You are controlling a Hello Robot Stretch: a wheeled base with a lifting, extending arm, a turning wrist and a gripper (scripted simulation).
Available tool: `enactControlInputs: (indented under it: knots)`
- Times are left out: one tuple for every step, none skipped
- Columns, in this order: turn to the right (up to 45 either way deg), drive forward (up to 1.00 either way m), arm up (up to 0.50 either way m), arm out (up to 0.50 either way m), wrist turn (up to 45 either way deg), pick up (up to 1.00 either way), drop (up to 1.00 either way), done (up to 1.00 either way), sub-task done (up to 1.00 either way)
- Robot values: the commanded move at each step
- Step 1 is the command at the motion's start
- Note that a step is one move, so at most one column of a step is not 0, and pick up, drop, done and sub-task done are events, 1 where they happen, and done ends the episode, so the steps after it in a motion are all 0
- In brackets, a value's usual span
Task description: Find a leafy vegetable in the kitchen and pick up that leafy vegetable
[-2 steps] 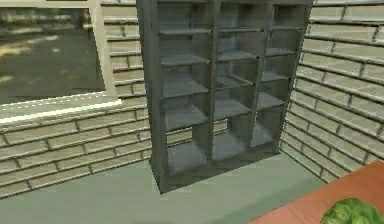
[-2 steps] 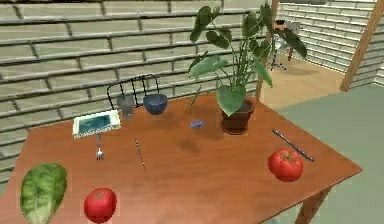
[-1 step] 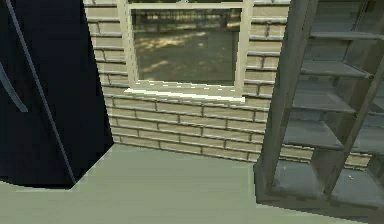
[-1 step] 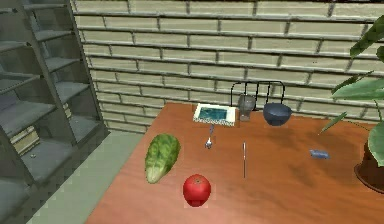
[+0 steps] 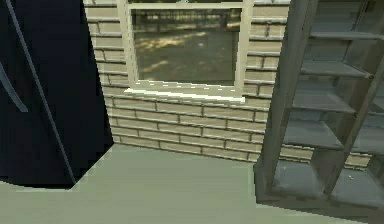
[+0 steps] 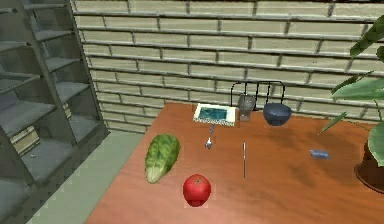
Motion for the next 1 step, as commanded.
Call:
enactControlInputs:
  knots:
    - [0.0,0.00,0.38,0.00,0.0,0.00,0.00,0.00,0.00]
